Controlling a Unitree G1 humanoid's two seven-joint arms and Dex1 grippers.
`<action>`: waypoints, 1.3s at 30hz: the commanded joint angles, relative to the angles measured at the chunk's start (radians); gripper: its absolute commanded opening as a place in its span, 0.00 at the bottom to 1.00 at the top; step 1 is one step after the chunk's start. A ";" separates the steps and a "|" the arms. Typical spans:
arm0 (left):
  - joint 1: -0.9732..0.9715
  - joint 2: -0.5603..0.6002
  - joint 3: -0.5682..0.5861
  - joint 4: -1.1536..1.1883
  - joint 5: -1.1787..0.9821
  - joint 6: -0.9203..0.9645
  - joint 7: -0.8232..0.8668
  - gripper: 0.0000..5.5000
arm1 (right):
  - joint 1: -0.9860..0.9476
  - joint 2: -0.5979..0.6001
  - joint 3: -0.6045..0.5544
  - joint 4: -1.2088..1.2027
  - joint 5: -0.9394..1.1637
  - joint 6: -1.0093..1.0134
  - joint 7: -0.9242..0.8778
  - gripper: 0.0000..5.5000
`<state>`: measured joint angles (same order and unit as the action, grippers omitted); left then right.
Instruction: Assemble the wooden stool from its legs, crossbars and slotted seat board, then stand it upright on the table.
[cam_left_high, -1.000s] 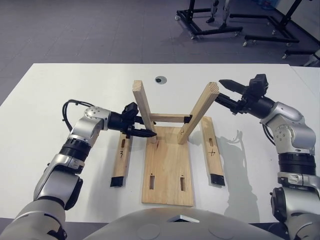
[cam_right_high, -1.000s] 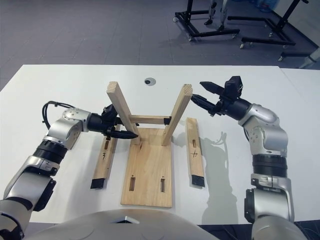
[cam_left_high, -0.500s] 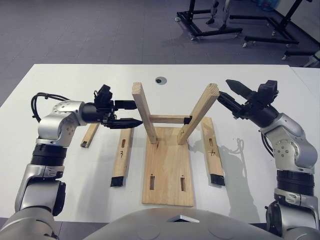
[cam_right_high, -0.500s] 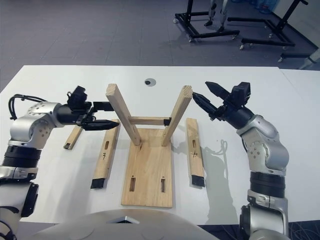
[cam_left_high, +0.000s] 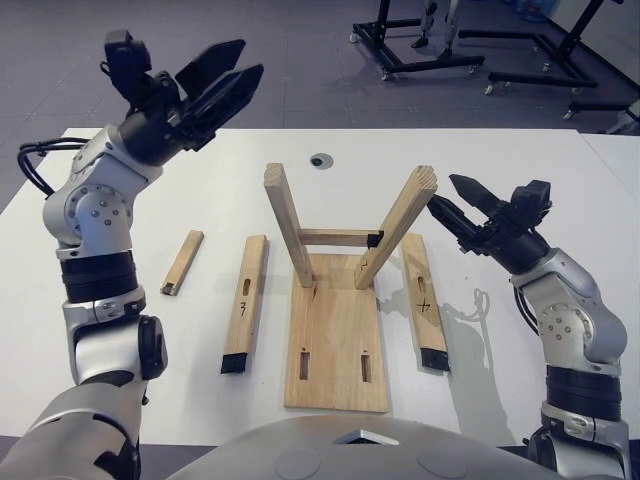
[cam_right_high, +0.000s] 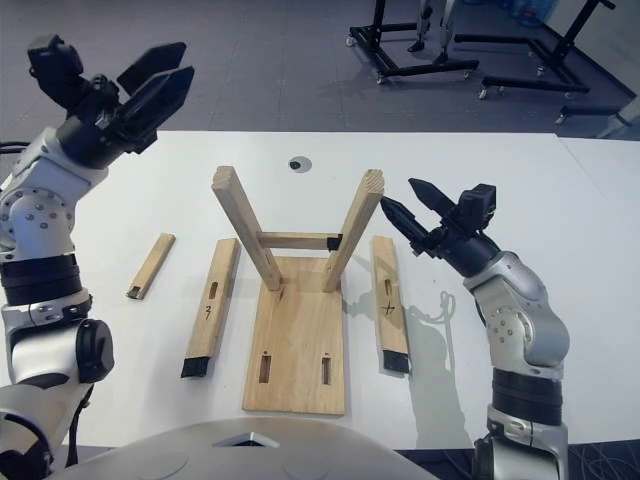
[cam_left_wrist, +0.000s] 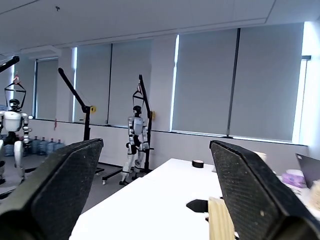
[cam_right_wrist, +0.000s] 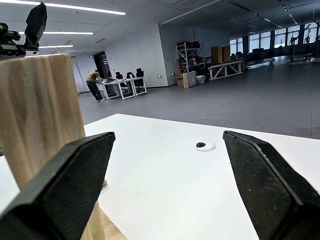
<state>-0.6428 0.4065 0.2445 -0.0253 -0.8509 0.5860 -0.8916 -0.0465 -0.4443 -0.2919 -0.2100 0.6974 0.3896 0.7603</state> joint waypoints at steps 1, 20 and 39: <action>0.057 0.009 -0.101 -0.014 0.093 -0.013 -0.006 0.71 | -0.021 -0.007 0.010 0.003 0.002 0.007 -0.002 0.73; 0.063 0.038 -0.170 -0.020 0.215 -0.213 -0.018 0.71 | -0.195 -0.058 -0.080 0.012 0.053 -0.008 -0.056 0.73; 0.432 0.144 -0.009 -0.144 0.228 -0.219 0.019 0.71 | -0.109 -0.130 -0.116 -0.007 0.205 0.118 0.055 0.73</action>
<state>-0.2363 0.5341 0.2506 -0.1489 -0.6417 0.3648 -0.8631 -0.1690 -0.5547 -0.4054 -0.2074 0.8905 0.4863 0.8011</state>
